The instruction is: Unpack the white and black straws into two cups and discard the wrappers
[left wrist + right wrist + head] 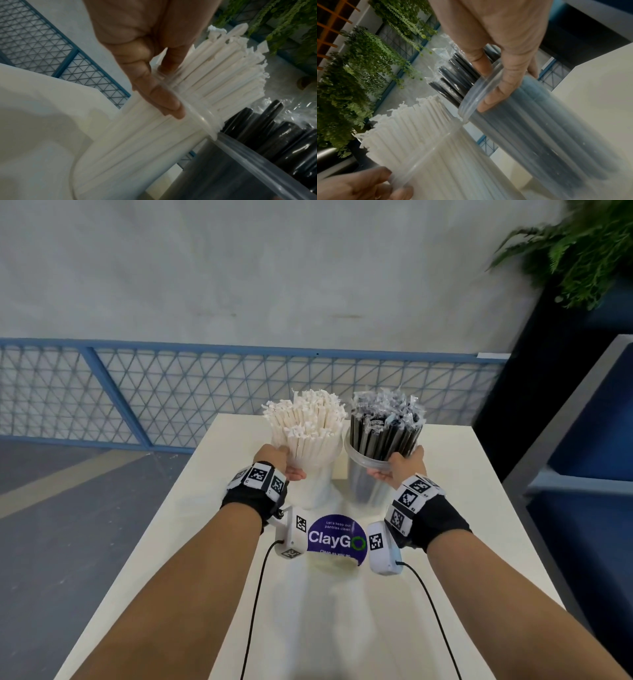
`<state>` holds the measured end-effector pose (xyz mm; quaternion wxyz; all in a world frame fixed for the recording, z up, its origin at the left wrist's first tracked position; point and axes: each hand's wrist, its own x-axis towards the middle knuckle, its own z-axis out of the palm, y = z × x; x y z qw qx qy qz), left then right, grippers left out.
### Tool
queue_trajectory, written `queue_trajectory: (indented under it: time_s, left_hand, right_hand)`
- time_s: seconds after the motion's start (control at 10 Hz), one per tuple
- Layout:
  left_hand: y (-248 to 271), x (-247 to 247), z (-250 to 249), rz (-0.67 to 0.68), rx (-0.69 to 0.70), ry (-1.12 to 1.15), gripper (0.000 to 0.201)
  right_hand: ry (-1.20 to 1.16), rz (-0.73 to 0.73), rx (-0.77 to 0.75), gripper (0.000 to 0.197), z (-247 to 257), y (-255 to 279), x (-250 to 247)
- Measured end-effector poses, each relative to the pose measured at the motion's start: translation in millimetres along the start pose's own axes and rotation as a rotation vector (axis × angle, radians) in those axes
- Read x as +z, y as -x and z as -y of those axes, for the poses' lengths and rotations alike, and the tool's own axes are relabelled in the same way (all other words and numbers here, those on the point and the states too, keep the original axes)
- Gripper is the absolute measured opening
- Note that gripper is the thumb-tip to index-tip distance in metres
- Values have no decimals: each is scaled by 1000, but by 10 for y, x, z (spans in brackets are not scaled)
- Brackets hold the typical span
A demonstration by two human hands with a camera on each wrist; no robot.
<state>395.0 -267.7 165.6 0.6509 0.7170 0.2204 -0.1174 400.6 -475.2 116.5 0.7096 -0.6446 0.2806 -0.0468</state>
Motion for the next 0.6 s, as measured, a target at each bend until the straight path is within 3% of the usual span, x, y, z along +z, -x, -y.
queue_trajectory:
  time_s: [0.3,0.5,0.6]
  left_hand:
    - [-271,24,85,2,19,-5,27]
    - [-291,-24,170,25,58,-53,38]
    - [-273,-79,258,-5,85,-129,52]
  right_hand:
    - [-15,30,-33,62,-14,-165,80]
    - [25,61,-48,66,-44,-32,-45]
    - [65,89,-43,67,-90,49,-165]
